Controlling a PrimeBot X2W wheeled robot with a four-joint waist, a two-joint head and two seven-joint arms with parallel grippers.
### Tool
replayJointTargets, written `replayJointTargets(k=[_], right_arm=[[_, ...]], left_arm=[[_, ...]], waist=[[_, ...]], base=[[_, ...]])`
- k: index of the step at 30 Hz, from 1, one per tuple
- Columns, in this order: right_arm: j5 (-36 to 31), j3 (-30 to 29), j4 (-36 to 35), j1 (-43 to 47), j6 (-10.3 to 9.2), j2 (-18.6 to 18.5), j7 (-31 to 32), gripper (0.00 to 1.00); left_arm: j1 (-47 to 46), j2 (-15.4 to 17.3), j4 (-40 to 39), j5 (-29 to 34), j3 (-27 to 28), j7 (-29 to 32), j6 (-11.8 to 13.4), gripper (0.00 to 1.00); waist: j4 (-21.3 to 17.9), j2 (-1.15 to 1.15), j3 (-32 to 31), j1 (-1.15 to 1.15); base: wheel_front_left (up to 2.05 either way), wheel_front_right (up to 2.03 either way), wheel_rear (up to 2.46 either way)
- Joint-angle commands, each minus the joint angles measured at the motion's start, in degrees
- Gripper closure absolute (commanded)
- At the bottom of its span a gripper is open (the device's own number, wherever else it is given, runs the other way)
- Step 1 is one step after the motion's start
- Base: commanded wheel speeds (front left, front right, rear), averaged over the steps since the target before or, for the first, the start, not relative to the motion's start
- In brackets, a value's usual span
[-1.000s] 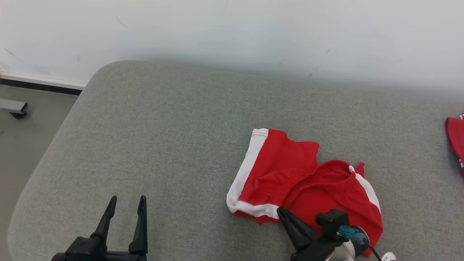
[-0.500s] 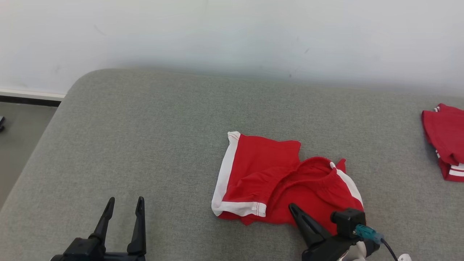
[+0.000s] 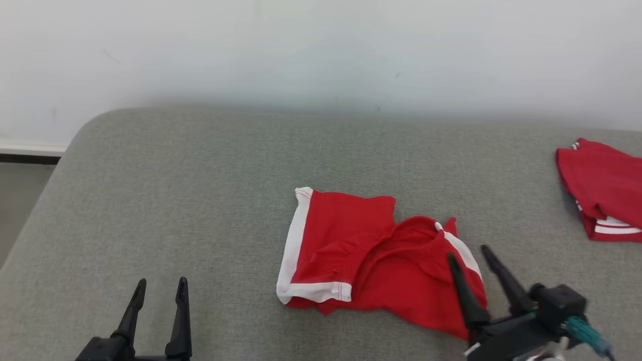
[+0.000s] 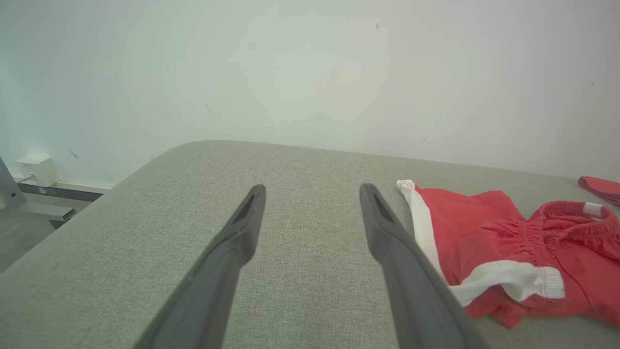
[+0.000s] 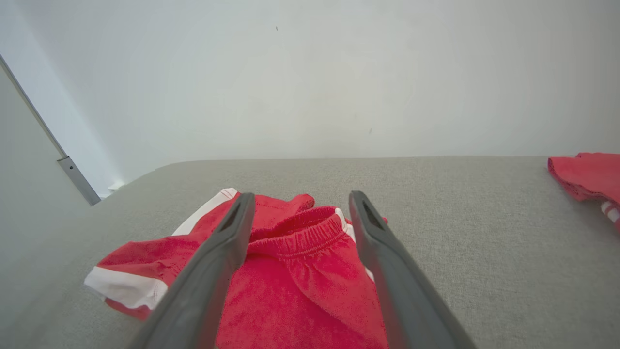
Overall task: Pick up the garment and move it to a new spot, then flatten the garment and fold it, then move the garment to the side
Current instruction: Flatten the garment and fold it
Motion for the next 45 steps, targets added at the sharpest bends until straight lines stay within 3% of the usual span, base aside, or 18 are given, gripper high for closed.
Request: replayJointTargets(k=[1, 10, 18, 29, 38, 45], right_arm=[[-1.24, -2.13, -1.55, 1.67, -0.18, 0.27, -0.24, 0.0], [-6.64, -11.15, -10.52, 8.99, -0.18, 2.26, -0.24, 0.0], [-8.23, -13.12, -12.78, 12.94, -0.18, 3.88, -0.25, 0.0], [-8.79, -13.51, -12.4, 13.26, -0.18, 4.11, -0.25, 0.0], [-8.11, -10.39, -11.78, 11.96, -0.18, 3.11, -0.25, 0.0], [-6.09, -0.77, -6.58, 7.6, -0.18, 1.87, 0.52, 0.0]], left_arm=[[0.92, -0.23, -0.38, 0.65, 0.19, -0.19, 0.08, 0.0], [1.14, -0.68, -1.13, 1.31, 1.11, -0.19, 0.08, 0.0], [1.55, -0.44, -1.62, 1.66, 1.39, -0.19, 0.08, 0.0], [1.9, -0.24, -1.17, 1.27, 0.9, -0.19, 0.08, 0.0], [1.88, -0.39, -1.08, 1.42, 0.47, -0.19, 0.08, 0.0], [1.89, -0.48, -0.78, 1.34, -0.17, -0.19, 0.08, 0.0]], waist=[[-1.27, 0.0, -0.09, 0.0], [-5.29, 0.0, -0.42, 0.0], [-6.53, 0.0, -0.85, 0.0], [-5.38, 0.0, -1.14, 0.0], [-2.87, 0.0, -1.58, 0.0], [0.55, 0.0, -1.8, 0.0]], base=[[0.0, 0.0, 0.0], [0.0, 0.0, 0.0], [0.0, 0.0, 0.0], [0.0, 0.0, 0.0], [0.0, 0.0, 0.0], [0.0, 0.0, 0.0]])
